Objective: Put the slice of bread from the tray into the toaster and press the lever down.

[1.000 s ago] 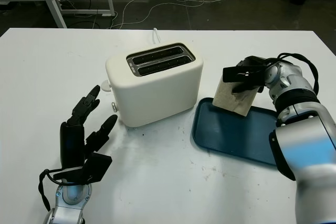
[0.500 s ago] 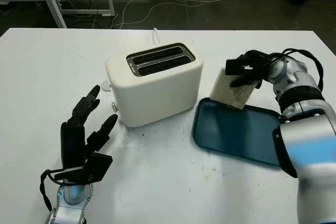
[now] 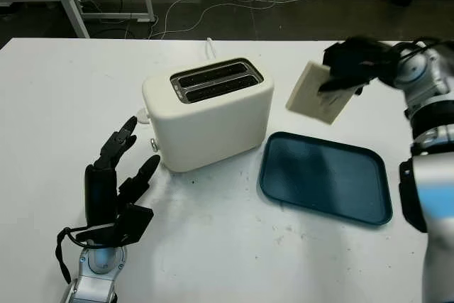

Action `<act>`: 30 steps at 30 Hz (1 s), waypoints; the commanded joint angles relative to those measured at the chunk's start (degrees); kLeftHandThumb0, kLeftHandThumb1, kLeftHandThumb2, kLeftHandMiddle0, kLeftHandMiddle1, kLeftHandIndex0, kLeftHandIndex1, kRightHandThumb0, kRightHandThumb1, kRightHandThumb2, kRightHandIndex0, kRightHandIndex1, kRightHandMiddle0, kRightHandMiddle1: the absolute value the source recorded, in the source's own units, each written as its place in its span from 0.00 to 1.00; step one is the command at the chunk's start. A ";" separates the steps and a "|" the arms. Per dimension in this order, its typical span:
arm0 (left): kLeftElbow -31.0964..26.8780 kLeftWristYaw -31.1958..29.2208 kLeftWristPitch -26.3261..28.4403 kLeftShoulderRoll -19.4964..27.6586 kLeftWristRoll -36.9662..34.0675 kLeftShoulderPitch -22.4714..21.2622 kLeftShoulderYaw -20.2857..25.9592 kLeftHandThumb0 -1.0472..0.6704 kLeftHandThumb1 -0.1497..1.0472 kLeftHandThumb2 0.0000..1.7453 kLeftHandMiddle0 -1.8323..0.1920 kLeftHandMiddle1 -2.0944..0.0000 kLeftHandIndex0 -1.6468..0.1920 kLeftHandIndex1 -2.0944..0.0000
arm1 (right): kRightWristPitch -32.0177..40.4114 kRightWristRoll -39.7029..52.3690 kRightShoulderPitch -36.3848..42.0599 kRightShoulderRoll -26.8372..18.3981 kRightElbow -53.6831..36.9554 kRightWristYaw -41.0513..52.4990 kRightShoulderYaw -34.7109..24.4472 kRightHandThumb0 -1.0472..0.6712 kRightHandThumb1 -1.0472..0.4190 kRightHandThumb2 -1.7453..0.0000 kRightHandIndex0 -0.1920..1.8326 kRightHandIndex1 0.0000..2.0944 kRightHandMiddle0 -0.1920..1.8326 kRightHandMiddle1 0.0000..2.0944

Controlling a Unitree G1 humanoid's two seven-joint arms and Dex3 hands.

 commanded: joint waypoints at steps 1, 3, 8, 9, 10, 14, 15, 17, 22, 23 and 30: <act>0.66 0.42 -1.02 0.28 -0.33 -0.51 0.12 0.28 0.89 0.12 0.71 0.76 0.64 1.00 | 1.60 -0.91 -3.45 -1.66 -1.82 1.09 0.95 0.34 0.09 0.83 0.52 0.83 0.43 0.83; 0.94 0.56 -1.24 0.51 -0.15 -0.67 0.15 0.28 0.89 0.12 0.71 0.77 0.64 1.00 | 2.45 -0.54 -5.82 -2.46 -2.72 3.42 0.92 0.33 0.09 0.84 0.52 0.83 0.43 0.82; 0.98 0.43 -1.20 0.52 -0.30 -1.00 0.19 0.28 0.89 0.12 0.71 0.77 0.64 1.00 | 5.00 0.60 -11.51 -2.79 -4.42 6.07 0.23 0.25 0.09 0.88 0.54 0.83 0.49 0.76; 1.16 0.28 -1.64 0.64 -0.66 -1.11 0.23 0.28 0.89 0.12 0.71 0.77 0.64 1.00 | 5.94 1.36 -13.25 -2.37 -4.54 7.31 -0.32 0.25 0.09 0.89 0.54 0.83 0.50 0.74; 1.32 0.21 -1.99 0.71 -0.96 -1.20 0.28 0.29 0.89 0.12 0.71 0.77 0.64 1.00 | 6.66 2.01 -14.55 -2.00 -4.60 8.37 -0.77 0.26 0.09 0.89 0.55 0.83 0.49 0.77; 0.99 0.28 -1.42 0.61 -0.68 -1.29 0.18 0.29 0.89 0.12 0.72 0.77 0.64 1.00 | 9.65 4.44 -19.23 0.91 -5.24 12.14 -2.19 0.35 0.09 0.92 0.56 0.83 0.49 0.81; 1.02 0.39 -1.36 0.58 -0.54 -1.35 0.13 0.29 0.89 0.12 0.71 0.77 0.64 1.00 | 9.58 4.89 -20.07 1.82 -5.62 12.77 -2.28 0.37 0.09 0.92 0.56 0.83 0.50 0.81; 1.28 0.72 -1.46 0.48 -0.31 -1.50 0.05 0.28 0.89 0.12 0.71 0.77 0.64 1.00 | 9.26 6.54 -21.58 4.08 -6.25 14.55 -2.90 0.38 0.09 0.93 0.57 0.83 0.50 0.81; 2.05 1.50 -1.90 0.35 -0.22 -1.83 -0.05 0.28 0.89 0.12 0.71 0.77 0.64 1.00 | 5.96 7.24 -22.16 8.49 -9.42 14.10 -2.12 0.38 0.09 0.97 0.62 0.81 0.56 0.77; 2.26 1.80 -2.10 0.45 -0.06 -1.88 -0.04 0.28 0.89 0.12 0.71 0.77 0.64 1.00 | 5.68 7.95 -22.10 9.25 -9.63 14.78 -2.45 0.39 0.09 0.96 0.62 0.81 0.56 0.78; 2.34 2.78 -2.14 0.49 0.06 -1.80 0.04 0.29 0.89 0.12 0.71 0.77 0.63 1.00 | -0.13 11.55 -18.96 13.22 -11.99 17.38 -3.05 0.34 0.09 0.91 0.63 0.83 0.55 0.83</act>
